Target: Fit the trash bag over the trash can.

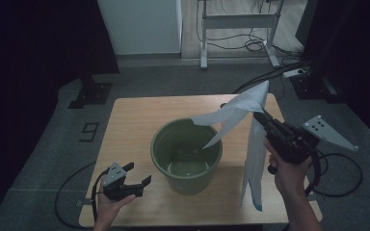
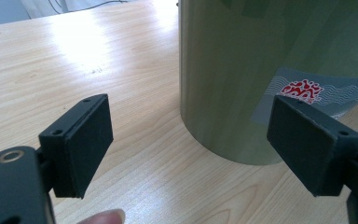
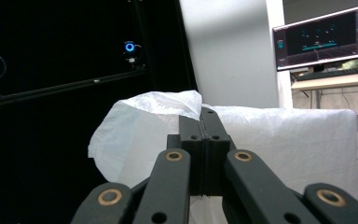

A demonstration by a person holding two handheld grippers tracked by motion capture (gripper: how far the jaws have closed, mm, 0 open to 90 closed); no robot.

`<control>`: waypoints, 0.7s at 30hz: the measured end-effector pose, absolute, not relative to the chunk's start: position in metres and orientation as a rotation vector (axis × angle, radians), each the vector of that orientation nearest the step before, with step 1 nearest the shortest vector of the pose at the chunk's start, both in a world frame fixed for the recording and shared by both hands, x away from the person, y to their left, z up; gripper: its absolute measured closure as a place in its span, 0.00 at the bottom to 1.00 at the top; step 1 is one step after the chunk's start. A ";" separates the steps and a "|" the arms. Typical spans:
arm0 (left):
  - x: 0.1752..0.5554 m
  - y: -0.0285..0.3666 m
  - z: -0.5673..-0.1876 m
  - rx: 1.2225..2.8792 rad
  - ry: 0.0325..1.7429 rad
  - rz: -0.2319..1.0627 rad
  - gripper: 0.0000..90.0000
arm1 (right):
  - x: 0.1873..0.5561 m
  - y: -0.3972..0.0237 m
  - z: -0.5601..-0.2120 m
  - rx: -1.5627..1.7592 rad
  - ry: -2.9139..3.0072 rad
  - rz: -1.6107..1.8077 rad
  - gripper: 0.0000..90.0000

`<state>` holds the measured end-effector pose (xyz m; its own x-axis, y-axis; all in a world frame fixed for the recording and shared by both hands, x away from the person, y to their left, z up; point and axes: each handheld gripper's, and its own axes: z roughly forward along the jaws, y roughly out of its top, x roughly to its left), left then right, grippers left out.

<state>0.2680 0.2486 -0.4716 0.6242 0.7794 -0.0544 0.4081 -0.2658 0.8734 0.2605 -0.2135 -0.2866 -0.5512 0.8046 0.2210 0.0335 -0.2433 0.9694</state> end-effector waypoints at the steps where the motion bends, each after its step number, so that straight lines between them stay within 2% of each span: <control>1: 0.268 0.249 -0.472 1.891 0.946 0.486 0.15 | 0.260 -0.212 -0.286 1.019 1.472 1.852 0.99; 15: 0.269 0.249 -0.474 1.894 0.952 0.477 0.15 | 0.249 -0.187 -0.272 0.925 1.533 1.884 0.99; 21: 0.269 0.251 -0.473 1.887 0.952 0.480 0.15 | 0.253 -0.178 -0.288 0.943 1.595 1.853 0.99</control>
<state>0.2686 0.2512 -0.4727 0.6220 0.7805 -0.0626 0.4141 -0.2600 0.8723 0.2533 -0.1782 -0.2883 -0.6257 0.7609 0.1721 0.0568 -0.1755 0.9828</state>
